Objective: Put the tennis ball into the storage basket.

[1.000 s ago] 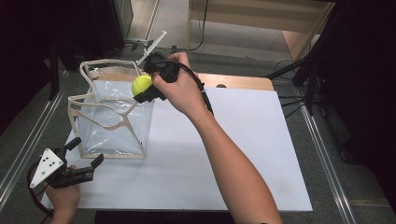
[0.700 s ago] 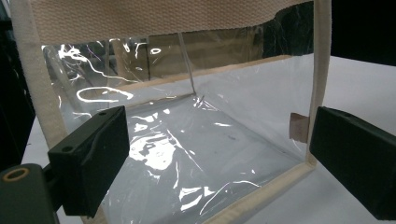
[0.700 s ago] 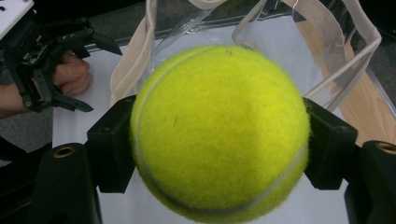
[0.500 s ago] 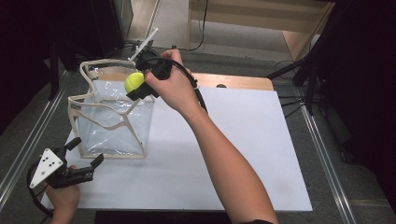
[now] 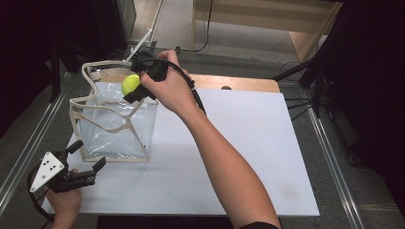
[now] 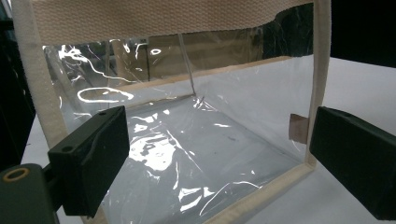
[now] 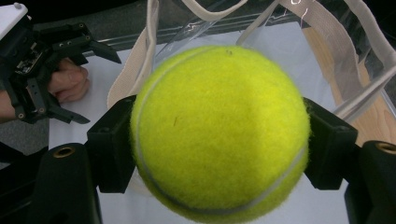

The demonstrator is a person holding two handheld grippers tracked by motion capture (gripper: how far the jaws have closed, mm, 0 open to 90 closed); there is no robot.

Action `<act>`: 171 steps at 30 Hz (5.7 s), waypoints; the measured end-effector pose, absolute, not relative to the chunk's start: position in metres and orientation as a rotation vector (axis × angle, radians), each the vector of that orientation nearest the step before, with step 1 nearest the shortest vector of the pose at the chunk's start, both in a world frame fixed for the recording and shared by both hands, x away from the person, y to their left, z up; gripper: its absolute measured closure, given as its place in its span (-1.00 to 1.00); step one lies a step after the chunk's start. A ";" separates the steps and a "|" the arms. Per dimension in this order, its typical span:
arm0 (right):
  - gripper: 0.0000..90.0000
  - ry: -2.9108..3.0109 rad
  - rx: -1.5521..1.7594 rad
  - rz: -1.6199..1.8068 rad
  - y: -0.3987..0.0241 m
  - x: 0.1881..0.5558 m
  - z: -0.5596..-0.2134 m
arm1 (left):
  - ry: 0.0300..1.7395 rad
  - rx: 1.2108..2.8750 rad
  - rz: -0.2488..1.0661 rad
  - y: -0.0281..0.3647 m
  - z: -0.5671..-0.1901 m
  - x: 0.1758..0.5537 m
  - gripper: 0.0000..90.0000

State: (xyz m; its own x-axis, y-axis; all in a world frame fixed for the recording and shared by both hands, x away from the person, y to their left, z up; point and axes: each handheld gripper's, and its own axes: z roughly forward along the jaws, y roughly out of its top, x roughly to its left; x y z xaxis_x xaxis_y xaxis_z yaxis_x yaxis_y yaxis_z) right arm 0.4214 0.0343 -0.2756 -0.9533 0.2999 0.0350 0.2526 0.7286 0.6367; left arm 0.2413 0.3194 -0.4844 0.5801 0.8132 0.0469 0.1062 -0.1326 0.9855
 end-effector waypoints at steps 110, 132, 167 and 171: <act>-1.00 2.785 0.606 0.964 -0.015 0.385 -0.349 | 0.787 1.608 0.732 0.318 -0.485 0.242 -0.88; -1.00 2.714 0.668 1.062 -0.044 0.362 -0.396 | 0.787 1.618 0.734 0.318 -0.485 0.242 -0.88; -1.00 2.481 0.902 1.303 -0.133 0.319 -0.469 | 0.788 1.622 0.737 0.318 -0.485 0.241 -0.88; -1.00 2.456 0.926 1.312 -0.144 0.313 -0.474 | 0.788 1.624 0.738 0.317 -0.485 0.241 -0.88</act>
